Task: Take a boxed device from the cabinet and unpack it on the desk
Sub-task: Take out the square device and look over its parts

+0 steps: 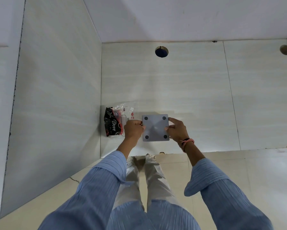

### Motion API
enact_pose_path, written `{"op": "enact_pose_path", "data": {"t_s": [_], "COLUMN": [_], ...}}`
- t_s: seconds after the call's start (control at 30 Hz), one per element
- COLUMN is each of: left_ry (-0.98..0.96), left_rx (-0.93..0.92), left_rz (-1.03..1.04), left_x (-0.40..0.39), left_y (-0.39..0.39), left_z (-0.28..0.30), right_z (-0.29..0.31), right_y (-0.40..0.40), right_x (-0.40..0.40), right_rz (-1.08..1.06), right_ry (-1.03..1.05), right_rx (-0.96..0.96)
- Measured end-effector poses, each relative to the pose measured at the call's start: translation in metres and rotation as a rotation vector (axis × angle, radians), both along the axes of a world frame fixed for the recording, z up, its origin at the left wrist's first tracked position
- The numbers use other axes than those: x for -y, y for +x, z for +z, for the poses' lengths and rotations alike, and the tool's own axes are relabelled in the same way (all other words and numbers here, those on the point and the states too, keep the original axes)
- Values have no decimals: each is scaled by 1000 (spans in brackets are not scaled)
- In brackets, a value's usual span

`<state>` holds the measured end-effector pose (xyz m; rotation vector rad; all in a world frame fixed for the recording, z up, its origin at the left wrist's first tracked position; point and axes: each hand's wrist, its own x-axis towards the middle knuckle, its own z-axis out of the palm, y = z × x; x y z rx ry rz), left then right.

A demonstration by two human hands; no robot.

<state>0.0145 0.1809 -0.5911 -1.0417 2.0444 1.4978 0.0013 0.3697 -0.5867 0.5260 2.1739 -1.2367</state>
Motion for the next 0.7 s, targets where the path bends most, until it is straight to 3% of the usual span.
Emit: {"op": "enact_pose_path", "data": {"t_s": [0.23, 0.37, 0.57, 0.7], "left_ry": [312, 513, 286, 262], "left_rx": [-265, -277, -208, -196], "left_rz": [197, 331, 215, 172], "left_x": [9, 10, 11, 9], "left_y": [-12, -20, -11, -5], "left_z": [18, 26, 2, -4], "right_z": [21, 20, 2, -12], "right_y": [-27, -37, -31, -23], "right_x": [-1, 7, 10, 9], "right_rz": [-535, -637, -574, -572], "right_ry": [-464, -578, -574, -538], "right_rx": [-33, -120, -131, -133]}}
